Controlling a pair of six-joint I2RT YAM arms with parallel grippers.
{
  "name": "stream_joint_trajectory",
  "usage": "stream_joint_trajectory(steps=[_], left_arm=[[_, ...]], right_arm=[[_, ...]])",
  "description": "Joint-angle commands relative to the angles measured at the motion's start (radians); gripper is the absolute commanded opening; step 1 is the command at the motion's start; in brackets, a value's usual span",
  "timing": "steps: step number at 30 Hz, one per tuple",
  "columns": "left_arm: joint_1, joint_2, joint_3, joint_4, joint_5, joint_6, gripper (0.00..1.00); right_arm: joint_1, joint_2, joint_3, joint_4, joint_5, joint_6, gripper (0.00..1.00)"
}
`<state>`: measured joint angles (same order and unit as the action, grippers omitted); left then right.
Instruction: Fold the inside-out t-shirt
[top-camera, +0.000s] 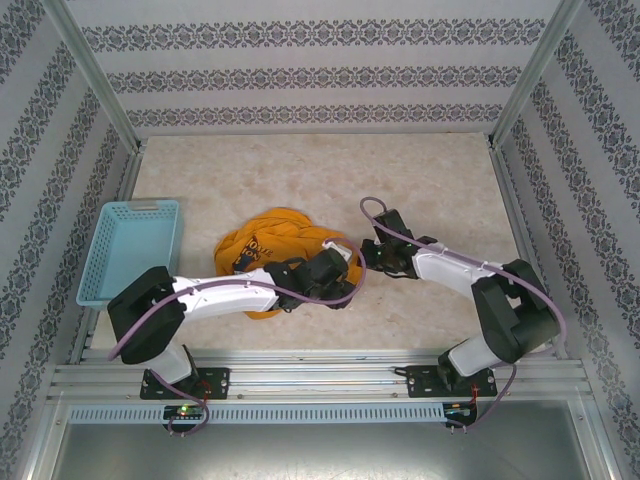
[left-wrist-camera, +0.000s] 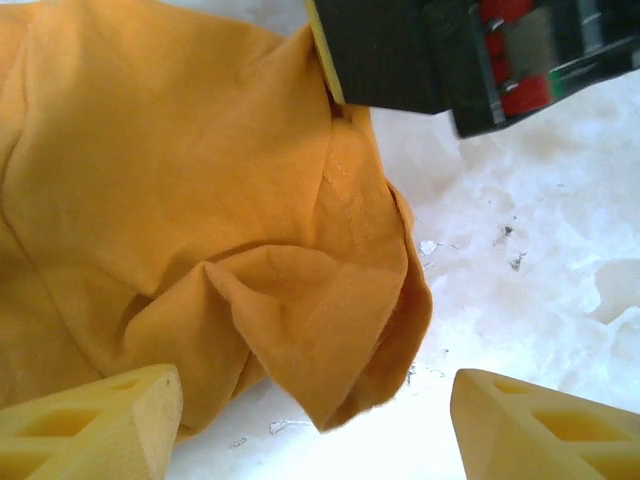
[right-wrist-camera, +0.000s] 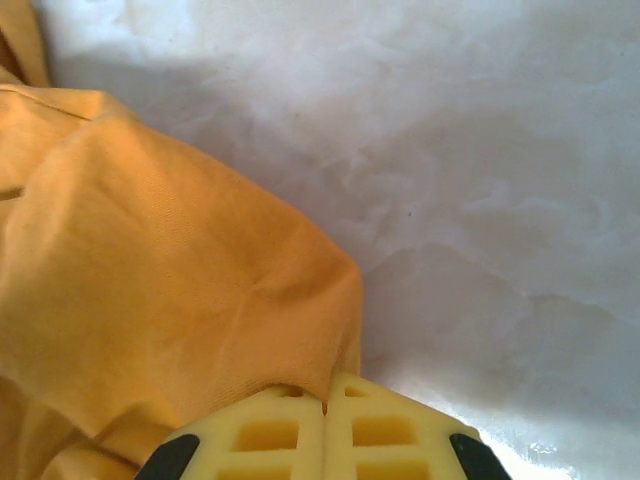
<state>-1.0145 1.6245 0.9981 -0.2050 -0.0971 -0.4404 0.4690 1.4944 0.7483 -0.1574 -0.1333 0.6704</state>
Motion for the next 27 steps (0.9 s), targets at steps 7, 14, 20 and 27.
stream_joint_trajectory(steps=[7, 14, 20, 27], left_arm=[[-0.010, 0.147, 0.095, -0.104, -0.087, 0.010, 0.53], [-0.006, 0.088, 0.017, -0.129, -0.216, -0.016, 0.07], [-0.007, -0.177, -0.261, 0.063, -0.228, -0.105, 0.01], [-0.006, -0.266, -0.381, 0.143, -0.186, -0.128, 0.00]], right_arm=[[0.002, -0.099, -0.059, 0.035, -0.041, 0.013, 0.00], [-0.063, -0.201, -0.128, 0.025, -0.224, 0.032, 0.00], [-0.157, -0.237, -0.173, 0.038, -0.295, 0.063, 0.00], [-0.188, -0.180, -0.196, 0.242, -0.494, 0.118, 0.00]])
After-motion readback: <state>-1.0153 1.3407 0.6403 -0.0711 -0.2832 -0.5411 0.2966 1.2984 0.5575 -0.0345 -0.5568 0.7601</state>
